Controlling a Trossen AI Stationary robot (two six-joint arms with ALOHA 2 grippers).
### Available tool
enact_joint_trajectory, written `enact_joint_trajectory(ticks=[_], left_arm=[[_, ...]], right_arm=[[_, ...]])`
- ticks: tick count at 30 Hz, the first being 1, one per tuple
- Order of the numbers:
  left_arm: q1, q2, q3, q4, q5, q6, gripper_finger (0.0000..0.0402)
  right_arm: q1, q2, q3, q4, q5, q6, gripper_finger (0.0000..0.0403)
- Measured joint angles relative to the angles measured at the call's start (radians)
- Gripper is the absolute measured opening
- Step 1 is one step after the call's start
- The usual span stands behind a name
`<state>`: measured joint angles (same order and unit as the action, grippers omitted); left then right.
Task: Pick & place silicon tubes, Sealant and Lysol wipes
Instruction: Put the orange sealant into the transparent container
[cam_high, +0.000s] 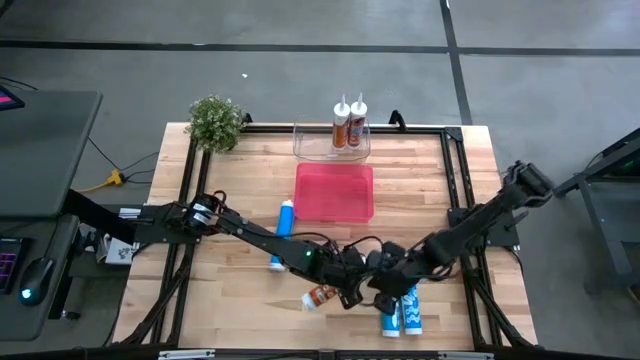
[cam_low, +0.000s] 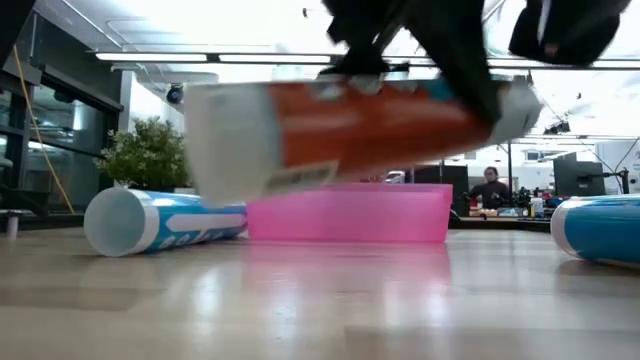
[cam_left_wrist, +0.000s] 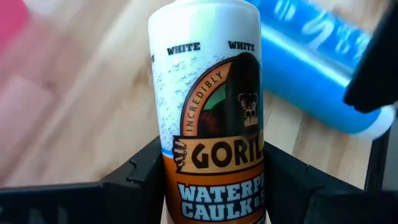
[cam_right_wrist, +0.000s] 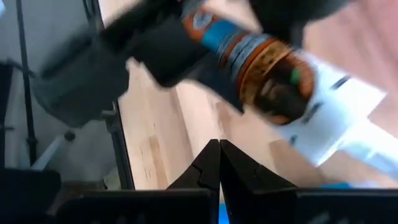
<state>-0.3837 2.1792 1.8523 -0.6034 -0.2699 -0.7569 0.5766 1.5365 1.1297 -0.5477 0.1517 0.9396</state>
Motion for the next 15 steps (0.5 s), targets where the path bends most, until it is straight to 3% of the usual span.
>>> enact_joint_trajectory(ticks=[9,15], left_arm=[[0.005,-0.003,0.188,-0.132,-0.191,0.124,0.0186],[0.044,-0.050,0.238,-0.137,-0.325,0.191,0.0186]], right_arm=[[0.020,-0.292,0.000,-0.168,0.225,0.032,0.0000],[0.038,-0.448,0.002,-0.282,0.345,0.031,0.0000]])
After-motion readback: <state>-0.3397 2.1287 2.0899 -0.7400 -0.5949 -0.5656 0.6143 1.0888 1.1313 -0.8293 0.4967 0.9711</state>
